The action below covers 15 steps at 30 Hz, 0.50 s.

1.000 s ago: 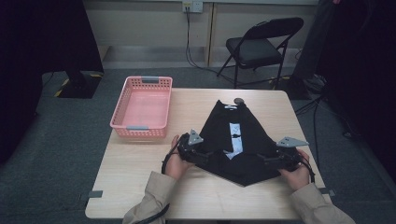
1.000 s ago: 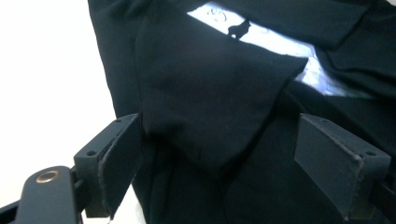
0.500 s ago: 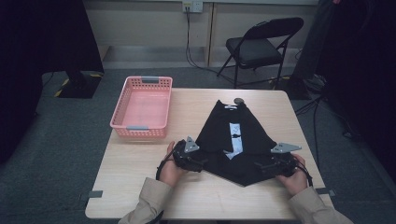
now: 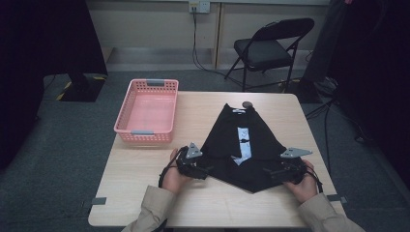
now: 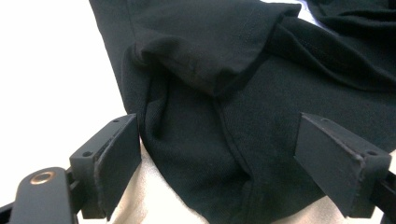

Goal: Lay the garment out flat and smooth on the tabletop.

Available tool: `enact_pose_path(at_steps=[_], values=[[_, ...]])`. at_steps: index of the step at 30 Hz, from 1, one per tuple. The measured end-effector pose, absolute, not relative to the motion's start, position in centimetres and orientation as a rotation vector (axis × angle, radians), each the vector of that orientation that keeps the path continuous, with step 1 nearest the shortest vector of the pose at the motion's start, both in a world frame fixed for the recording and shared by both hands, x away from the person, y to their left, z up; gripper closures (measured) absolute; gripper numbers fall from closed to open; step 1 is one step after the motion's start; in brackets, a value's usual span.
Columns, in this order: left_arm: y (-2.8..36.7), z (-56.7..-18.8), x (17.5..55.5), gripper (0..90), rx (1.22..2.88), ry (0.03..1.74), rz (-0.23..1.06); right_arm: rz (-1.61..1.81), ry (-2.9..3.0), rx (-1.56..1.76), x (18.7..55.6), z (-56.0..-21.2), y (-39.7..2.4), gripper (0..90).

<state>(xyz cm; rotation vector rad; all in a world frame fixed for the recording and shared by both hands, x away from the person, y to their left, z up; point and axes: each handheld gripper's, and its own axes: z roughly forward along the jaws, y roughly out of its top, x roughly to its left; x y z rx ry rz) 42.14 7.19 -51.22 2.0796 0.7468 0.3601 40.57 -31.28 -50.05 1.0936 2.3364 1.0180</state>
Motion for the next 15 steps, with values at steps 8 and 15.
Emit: enact_pose_path(at_steps=[8, 15], values=[[7.10, -51.25, 42.18, 11.8, 2.077, 0.760, 0.363, 1.017, 2.334, 1.097, 40.56, -50.05, -31.25, 8.1], [7.04, -51.25, 42.20, 10.8, 2.078, 0.764, 0.371, 1.017, 2.327, 1.102, 40.52, -50.03, -31.17, 8.0]])
